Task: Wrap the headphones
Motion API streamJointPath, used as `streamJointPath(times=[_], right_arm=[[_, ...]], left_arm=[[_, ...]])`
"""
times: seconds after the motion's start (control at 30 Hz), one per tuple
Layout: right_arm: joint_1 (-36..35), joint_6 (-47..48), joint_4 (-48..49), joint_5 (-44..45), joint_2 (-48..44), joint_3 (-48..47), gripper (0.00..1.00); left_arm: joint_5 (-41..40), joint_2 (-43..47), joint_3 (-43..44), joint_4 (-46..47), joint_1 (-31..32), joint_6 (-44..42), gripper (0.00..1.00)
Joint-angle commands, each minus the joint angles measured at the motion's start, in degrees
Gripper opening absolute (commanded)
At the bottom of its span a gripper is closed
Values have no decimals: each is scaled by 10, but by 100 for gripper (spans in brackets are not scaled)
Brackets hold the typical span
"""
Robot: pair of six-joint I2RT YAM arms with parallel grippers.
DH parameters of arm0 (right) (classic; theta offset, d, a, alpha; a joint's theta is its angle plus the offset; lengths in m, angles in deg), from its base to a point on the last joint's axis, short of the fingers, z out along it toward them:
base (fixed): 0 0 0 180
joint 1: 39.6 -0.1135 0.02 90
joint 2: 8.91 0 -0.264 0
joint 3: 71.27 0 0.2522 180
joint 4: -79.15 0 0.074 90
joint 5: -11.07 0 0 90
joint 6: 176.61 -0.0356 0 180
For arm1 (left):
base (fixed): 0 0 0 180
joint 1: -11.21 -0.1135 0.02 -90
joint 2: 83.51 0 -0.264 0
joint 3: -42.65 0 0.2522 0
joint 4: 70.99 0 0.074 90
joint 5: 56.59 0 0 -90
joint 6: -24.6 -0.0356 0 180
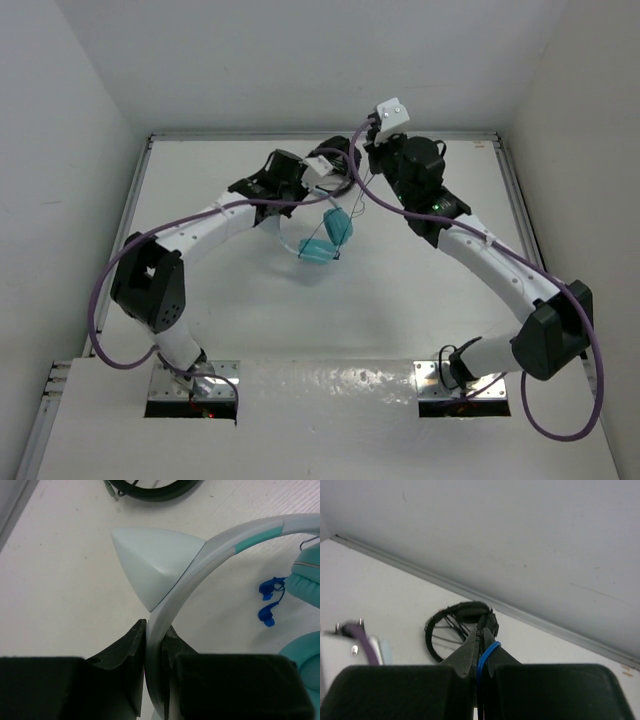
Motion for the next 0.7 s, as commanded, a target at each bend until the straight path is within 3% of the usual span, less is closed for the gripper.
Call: streamJointPath(times=[0.0,0.07,0.13,0.23,0.37,0.47,0.67], right_arm=[[-6,3,29,24,-50,41,0],[-5,6,41,43,-71,99,0],[-5,1,41,44,-99,135,0],[-5,-7,50,24,-132,219,0],[-6,-3,47,-72,-143,265,0],[-19,-20,47,-164,-106,272,0],[-115,-18,62,-157,18,236,0]], left_arm=[[57,-3,93,-43,-56,67,0],[158,-7,138,-59,-120,115,0],[195,-3,156,-61,-162,151,0],[204,22,163,-45,-181,165,0],[193,47,173,-31,-199,203,0],[203,48,188,-31,-216,253,0],[306,25,219,-42,-259,340,0]])
